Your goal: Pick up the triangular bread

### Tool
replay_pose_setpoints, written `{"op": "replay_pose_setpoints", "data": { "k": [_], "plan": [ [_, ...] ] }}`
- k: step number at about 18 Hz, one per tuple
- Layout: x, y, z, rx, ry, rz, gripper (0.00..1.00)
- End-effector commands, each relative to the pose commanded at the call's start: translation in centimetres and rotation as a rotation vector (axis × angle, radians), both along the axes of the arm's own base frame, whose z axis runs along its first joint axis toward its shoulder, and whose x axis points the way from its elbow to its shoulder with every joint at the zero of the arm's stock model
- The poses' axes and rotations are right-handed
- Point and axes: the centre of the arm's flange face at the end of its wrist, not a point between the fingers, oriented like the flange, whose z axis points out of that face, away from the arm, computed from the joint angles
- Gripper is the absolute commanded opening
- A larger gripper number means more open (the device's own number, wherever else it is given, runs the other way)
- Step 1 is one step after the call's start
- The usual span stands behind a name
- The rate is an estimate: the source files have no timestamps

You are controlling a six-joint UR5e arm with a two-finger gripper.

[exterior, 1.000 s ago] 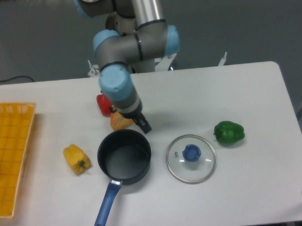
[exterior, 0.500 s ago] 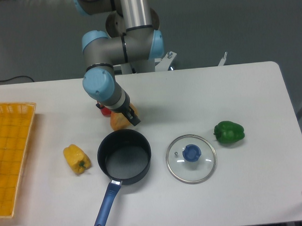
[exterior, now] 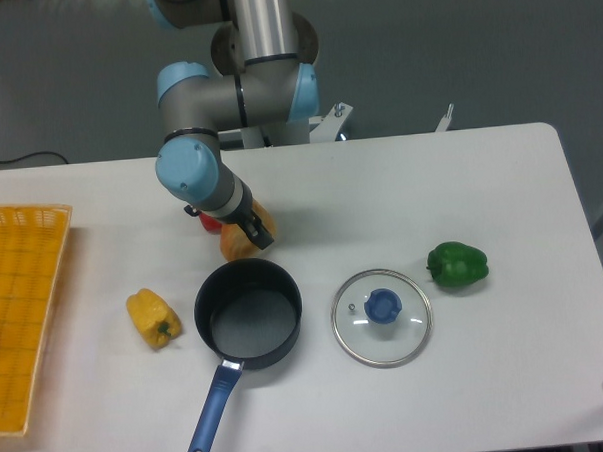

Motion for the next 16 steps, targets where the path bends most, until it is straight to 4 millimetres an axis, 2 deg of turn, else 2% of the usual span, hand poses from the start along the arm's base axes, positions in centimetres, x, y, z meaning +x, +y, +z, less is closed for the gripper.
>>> {"op": "replay_pose_setpoints", "data": {
  "k": [6,9,16],
  "plan": [
    [0.3,1.1,-0.5,0.009,0.005,-0.014,1.00],
    [0.7,1.4,-1.6,-0.008,-0.002,-0.024,1.00],
    [1.0,1.3,-1.9,-0.014,-0.004,-0.029,0.98]
  ]
}}
